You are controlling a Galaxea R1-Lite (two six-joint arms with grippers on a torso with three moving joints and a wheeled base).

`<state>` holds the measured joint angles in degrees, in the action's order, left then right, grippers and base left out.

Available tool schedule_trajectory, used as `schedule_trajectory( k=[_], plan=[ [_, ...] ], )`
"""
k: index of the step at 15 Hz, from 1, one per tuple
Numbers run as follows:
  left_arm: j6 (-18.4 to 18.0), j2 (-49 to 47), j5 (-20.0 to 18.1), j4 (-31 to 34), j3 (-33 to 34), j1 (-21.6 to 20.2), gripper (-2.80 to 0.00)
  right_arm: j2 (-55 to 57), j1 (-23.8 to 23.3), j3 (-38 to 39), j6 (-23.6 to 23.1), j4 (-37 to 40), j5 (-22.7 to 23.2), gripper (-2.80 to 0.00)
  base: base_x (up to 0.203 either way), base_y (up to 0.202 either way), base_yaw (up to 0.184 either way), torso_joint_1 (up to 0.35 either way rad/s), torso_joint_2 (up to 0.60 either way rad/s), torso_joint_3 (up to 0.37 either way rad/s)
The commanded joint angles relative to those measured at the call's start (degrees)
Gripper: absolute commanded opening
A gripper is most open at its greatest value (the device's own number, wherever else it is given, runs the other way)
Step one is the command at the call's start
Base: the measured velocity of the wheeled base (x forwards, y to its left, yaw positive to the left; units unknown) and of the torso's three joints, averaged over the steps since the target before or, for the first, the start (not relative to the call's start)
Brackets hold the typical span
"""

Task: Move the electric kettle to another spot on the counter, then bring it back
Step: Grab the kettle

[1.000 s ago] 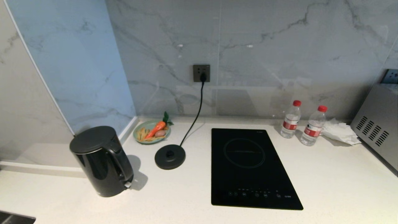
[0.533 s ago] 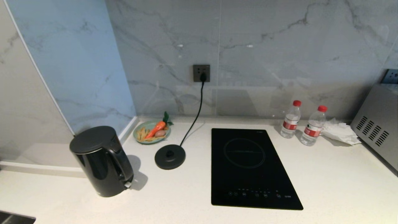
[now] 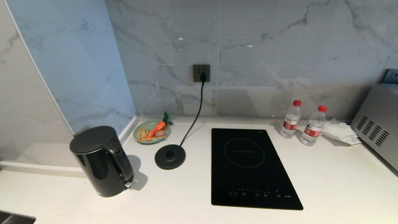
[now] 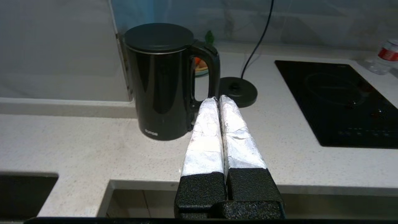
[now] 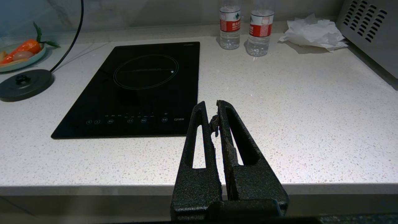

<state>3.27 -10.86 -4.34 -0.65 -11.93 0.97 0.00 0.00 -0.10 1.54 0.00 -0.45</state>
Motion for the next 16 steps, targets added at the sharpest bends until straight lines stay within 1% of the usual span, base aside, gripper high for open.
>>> schedule_trajectory(
  k=[1, 5, 9, 12, 13, 16],
  plan=[
    [0.15, -8.85, -0.36, -2.16, -1.42, 0.66, -2.80, 0.00, 0.00, 0.01, 0.03, 0.00, 0.00, -2.80, 0.000, 0.000, 0.000, 0.000, 0.00, 0.000],
    [0.23, -24.13, -0.42, -9.94, -2.34, 1.31, -2.80, 0.00, 0.00, 0.01, 0.05, 0.00, -0.02, -2.80, 0.000, 0.000, 0.000, 0.000, 0.00, 0.000],
    [1.03, -38.82, -0.25, -17.01, -2.85, 1.51, -2.80, 0.00, 0.00, 0.01, 0.05, 0.00, -0.06, -2.80, 0.000, 0.000, 0.000, 0.000, 0.00, 0.000],
    [2.28, -46.82, 0.58, -20.28, -2.99, 3.55, -2.80, 0.00, 0.00, 0.01, 0.05, 0.00, 0.01, -2.80, 0.000, 0.000, 0.000, 0.000, 0.00, 0.000],
    [2.87, -48.85, 2.07, -20.69, -3.08, 5.29, -2.80, 0.00, 0.00, 0.01, 0.05, 0.00, 0.01, -2.80, 0.000, 0.000, 0.000, 0.000, 0.00, 0.000],
    [6.18, -54.45, 9.80, -23.25, -3.21, 14.04, -2.80, 0.00, 0.00, 0.01, -0.04, 0.00, 0.01, -2.80, 0.000, 0.000, 0.000, 0.000, 0.00, 0.000]
  ],
)
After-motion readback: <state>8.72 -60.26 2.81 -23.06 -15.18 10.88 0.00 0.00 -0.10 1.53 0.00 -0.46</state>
